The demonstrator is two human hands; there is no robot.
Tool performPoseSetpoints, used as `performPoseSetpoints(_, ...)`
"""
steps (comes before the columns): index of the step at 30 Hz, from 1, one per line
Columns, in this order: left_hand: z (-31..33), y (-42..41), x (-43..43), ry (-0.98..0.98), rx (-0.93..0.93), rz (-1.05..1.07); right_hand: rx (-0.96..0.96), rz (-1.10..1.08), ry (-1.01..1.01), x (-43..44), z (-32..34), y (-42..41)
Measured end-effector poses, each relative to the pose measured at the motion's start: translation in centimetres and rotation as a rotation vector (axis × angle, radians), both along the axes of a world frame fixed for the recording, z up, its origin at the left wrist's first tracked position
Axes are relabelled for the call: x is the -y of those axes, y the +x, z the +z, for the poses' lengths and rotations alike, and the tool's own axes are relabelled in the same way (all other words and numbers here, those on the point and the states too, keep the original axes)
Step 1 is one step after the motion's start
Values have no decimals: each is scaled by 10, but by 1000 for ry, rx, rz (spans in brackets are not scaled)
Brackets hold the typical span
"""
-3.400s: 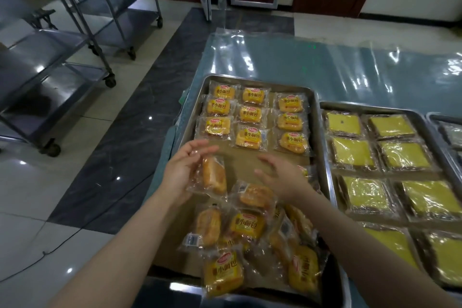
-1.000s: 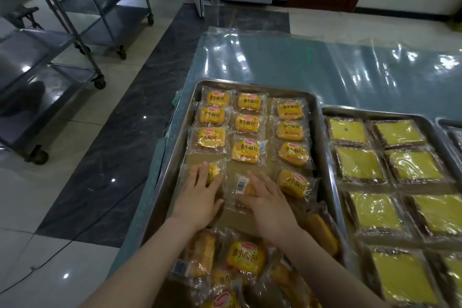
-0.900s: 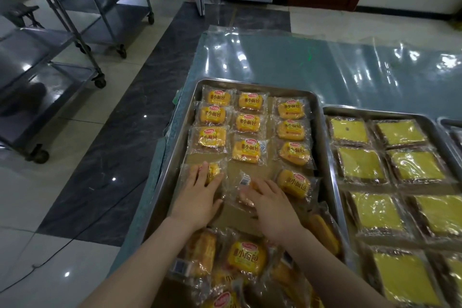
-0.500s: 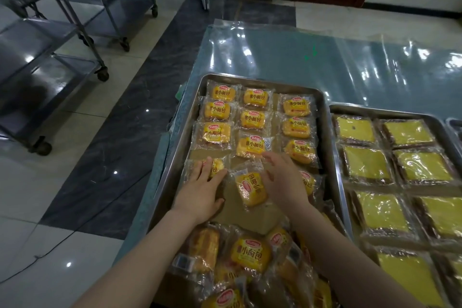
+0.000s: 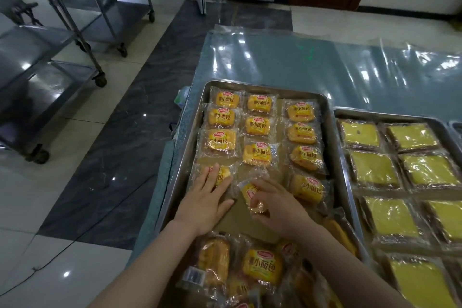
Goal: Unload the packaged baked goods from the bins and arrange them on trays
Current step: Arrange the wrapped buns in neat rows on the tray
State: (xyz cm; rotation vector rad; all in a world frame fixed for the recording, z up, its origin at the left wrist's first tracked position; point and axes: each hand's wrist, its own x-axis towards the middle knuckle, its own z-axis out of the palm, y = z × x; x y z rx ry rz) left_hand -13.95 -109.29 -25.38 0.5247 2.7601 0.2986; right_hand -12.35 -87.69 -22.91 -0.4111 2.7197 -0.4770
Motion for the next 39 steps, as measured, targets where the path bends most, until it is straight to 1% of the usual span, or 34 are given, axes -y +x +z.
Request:
performPoseSetpoints(3,4,-8,0,25,29,-12,15,-63,24,-3,4,7)
performPoseSetpoints(7,6,-16,2,14,11,-31,59,-235,20,-1,6,17)
performPoseSetpoints(10,7,-13,5,-7,-47,-45,-79,-219,68,-1,7,22)
performPoseSetpoints(12,7,-8,6,48,-136,31,-164,-185,90,0,6,20)
performPoseSetpoints(14,6,-4,3,104,-202,109,-176,-143,107,4,2,17)
performPoseSetpoints(16,3,0,-1,119,-179,122,-175,-180,100,9,-1,10)
performPoseSetpoints(19,-1,0,-6,57,-121,100,-238,-270,115,16,-2,-2)
performPoseSetpoints(21,-3,-1,-8,11,-116,87,-256,-283,126,22,-5,-8)
performPoseSetpoints(26,-5,-9,-14,82,-268,167,-338,-323,61,29,-13,-19)
performPoseSetpoints(28,-4,-18,-19,110,-297,197,-335,-326,60,29,-18,-31)
performPoseSetpoints(30,-3,-32,-25,113,-279,211,-281,-313,74,29,-24,-44)
performPoseSetpoints(33,-5,-52,-31,64,-215,192,-235,-274,124,29,-37,-59)
performPoseSetpoints(35,-10,-59,-32,16,-175,165,-247,-250,151,26,-43,-67)
performPoseSetpoints(39,-16,-59,-29,-43,-179,98,-276,-221,173,19,-46,-76)
